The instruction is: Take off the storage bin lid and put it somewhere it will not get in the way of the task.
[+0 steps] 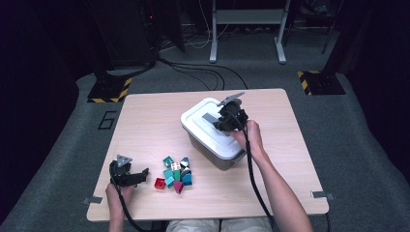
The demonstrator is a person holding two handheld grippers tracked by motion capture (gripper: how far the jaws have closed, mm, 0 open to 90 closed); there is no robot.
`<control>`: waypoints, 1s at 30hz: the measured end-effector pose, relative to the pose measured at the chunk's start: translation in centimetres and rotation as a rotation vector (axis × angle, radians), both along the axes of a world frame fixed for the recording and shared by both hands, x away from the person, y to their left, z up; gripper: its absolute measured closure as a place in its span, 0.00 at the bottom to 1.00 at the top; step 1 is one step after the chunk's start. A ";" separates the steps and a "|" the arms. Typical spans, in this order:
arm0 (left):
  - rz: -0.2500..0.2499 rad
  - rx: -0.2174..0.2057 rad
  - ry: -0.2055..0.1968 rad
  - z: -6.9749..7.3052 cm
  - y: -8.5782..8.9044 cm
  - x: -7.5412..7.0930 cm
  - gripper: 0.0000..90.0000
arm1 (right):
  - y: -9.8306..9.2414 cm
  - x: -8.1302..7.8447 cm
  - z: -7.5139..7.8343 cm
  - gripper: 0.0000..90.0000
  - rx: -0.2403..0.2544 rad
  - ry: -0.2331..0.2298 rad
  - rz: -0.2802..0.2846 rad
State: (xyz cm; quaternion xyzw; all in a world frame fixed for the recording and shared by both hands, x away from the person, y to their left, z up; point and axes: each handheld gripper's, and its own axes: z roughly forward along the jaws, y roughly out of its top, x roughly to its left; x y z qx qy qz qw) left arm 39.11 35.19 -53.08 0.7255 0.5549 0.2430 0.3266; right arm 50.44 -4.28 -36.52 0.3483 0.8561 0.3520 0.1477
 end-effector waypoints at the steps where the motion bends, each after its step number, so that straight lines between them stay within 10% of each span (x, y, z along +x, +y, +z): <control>1: 0.002 -0.001 -0.002 0.0 0.0 0.0 0.13 | -0.1 -0.1 0.2 0.74 -0.003 -0.005 0.001; 30: -0.005 0.001 -0.001 0.0 0.0 0.0 0.12 | -5.6 -1.4 4.0 0.74 0.017 -0.100 -0.093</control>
